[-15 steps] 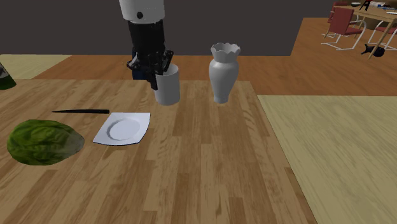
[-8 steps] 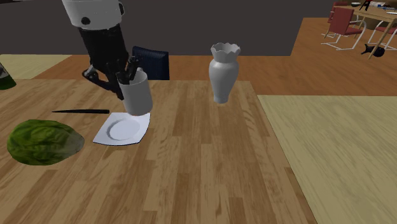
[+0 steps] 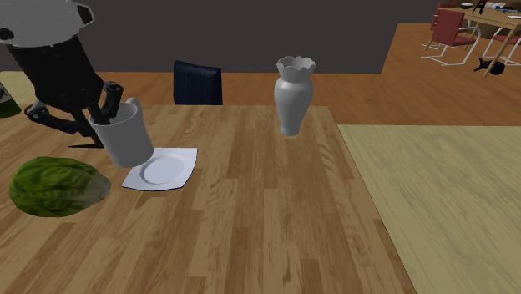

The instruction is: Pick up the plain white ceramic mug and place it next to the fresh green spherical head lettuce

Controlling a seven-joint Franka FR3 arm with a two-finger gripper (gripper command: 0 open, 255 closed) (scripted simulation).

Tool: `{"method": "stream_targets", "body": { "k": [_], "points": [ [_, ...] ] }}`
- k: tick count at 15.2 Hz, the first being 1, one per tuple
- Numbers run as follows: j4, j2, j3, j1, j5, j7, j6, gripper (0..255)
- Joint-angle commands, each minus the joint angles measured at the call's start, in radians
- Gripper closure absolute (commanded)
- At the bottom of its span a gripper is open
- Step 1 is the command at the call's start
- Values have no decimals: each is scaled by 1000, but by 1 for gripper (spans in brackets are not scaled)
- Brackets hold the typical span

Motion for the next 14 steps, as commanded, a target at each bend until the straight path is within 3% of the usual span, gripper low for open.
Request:
{"method": "stream_targets", "body": {
  "k": [1, 14],
  "points": [
    [13, 15, 25, 23, 0, 49, 1, 255],
    [258, 205, 153, 170, -9, 324, -61, 255]
  ]
}}
